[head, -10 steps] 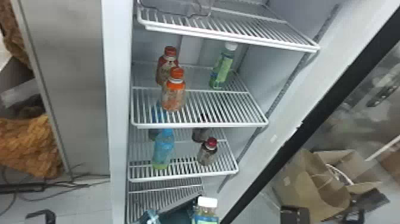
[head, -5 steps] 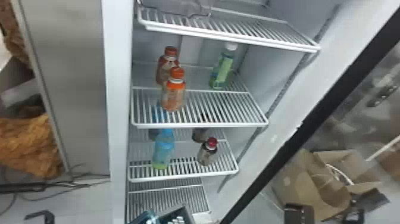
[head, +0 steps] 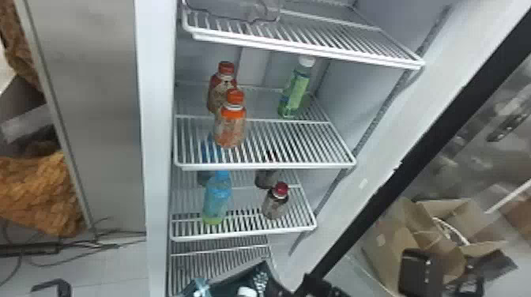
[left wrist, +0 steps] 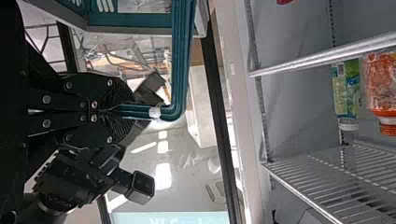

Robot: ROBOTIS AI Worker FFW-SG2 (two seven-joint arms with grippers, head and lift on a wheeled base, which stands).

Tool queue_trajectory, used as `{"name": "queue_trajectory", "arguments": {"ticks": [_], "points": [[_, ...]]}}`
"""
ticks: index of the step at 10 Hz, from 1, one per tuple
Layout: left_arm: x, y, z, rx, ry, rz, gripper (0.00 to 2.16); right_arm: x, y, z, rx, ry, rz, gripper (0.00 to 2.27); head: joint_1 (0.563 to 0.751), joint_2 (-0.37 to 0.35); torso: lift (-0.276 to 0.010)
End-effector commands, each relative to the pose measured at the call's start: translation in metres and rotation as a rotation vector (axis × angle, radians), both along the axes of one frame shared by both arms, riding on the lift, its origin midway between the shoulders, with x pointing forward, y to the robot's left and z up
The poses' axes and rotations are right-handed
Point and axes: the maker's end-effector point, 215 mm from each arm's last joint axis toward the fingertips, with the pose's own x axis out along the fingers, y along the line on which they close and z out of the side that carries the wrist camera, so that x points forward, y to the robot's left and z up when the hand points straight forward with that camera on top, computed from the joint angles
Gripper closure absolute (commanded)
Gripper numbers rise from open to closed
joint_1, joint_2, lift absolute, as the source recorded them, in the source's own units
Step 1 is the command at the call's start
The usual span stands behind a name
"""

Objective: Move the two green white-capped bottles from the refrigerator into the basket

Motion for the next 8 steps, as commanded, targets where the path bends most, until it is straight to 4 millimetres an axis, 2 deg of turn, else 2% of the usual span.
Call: {"name": "queue_trajectory", "arguments": {"ticks": [1, 5, 8], "points": [[0.0, 0.0, 0.0, 0.0, 0.0, 0.0, 1.21, 0.02, -0.014, 0.019, -0.033, -0.087, -0.039, 0.38, 0.695, -0.35, -0.004], [0.0, -0.001, 0.001, -0.001, -0.004, -0.003, 1.21, 0.071, -0.056, 0.044, -0.065, -0.291, -0.145, 0.14, 0.695, -0.35, -0.004], [0.001, -0.002, 0.002, -0.003, -0.004, -0.003, 1.21, 0.128, -0.106, 0.066, -0.08, -0.552, -0.243, 0.08, 0.695, -0.35, -0.004]]}}
